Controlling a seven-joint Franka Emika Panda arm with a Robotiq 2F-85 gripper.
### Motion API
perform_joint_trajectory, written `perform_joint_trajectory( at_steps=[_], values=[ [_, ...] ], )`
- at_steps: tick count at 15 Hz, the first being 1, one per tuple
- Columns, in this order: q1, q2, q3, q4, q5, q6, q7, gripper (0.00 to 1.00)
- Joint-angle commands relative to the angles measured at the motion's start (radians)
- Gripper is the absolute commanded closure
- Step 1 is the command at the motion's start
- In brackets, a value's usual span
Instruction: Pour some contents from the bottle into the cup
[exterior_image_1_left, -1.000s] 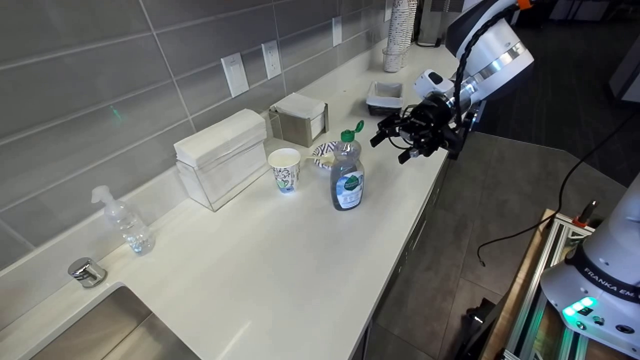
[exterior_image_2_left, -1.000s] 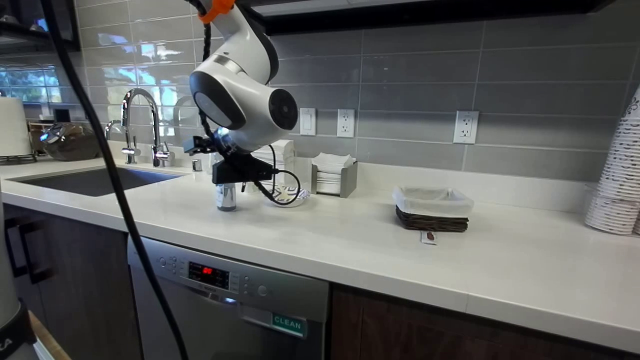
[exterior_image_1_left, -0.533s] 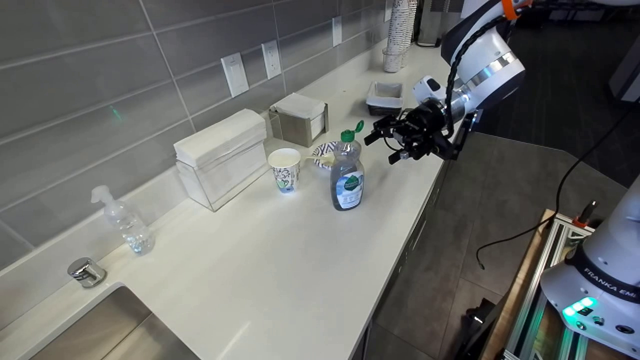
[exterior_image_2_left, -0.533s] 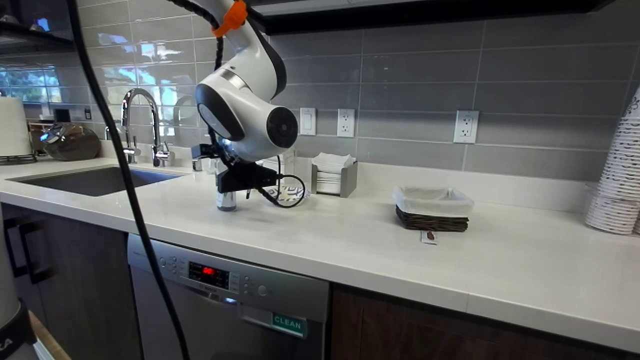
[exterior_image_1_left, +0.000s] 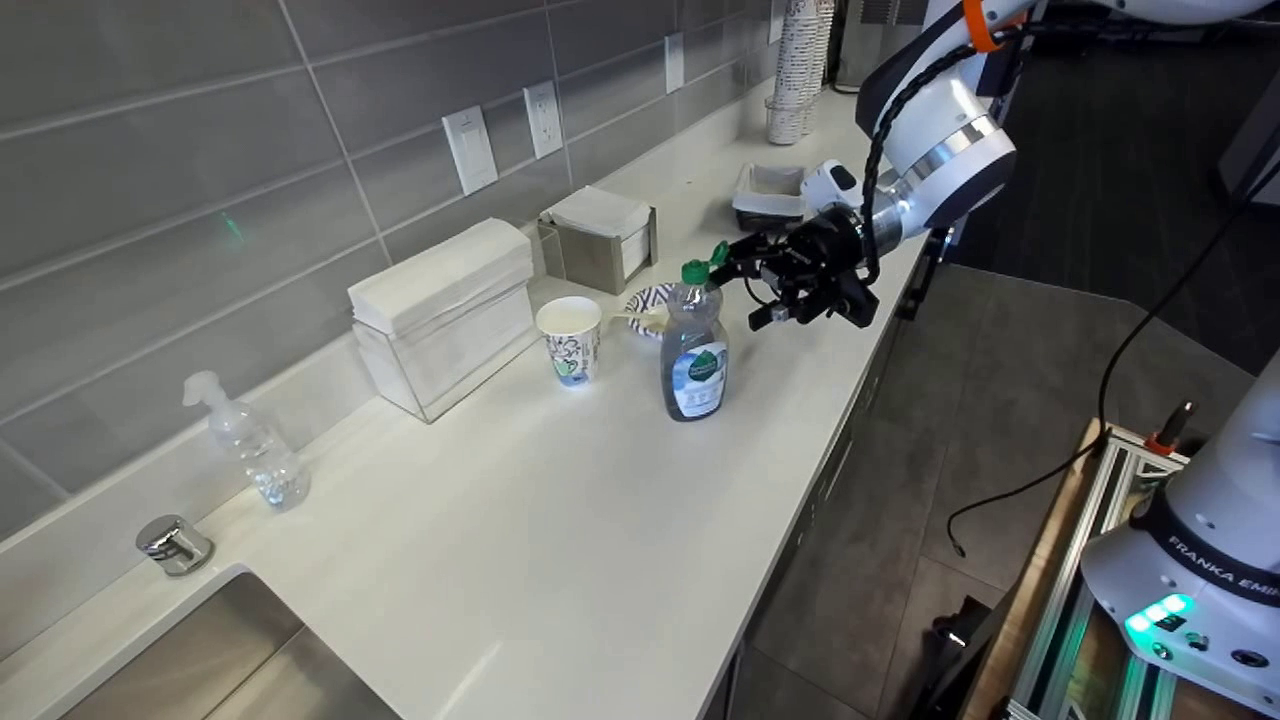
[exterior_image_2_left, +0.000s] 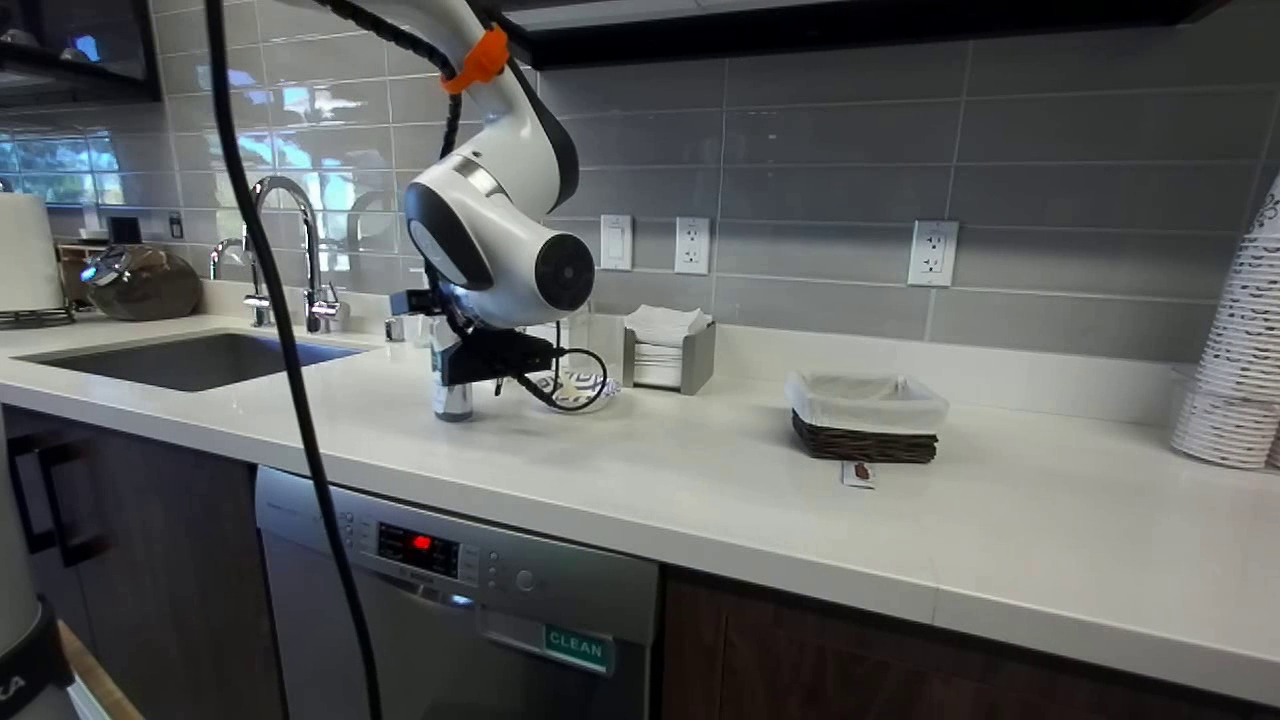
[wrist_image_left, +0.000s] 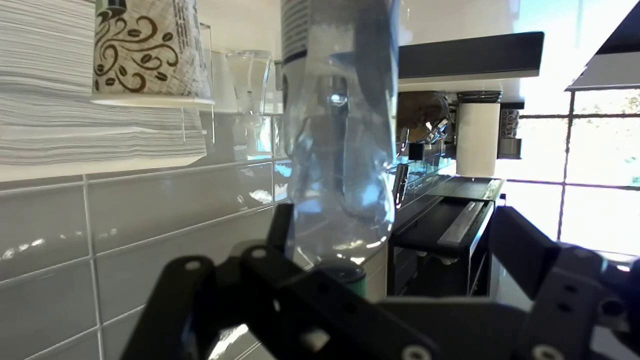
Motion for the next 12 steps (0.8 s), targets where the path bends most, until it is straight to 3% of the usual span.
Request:
perform_joint_trajectory(
  at_steps=[1, 12],
  values=[
    [-0.006, 0.064, 0.025, 0.032, 0.055, -0.002, -0.029, 0.0],
    [0.019, 0.165, 0.068, 0.066, 0.22, -0.001, -0.092, 0.0]
  ],
)
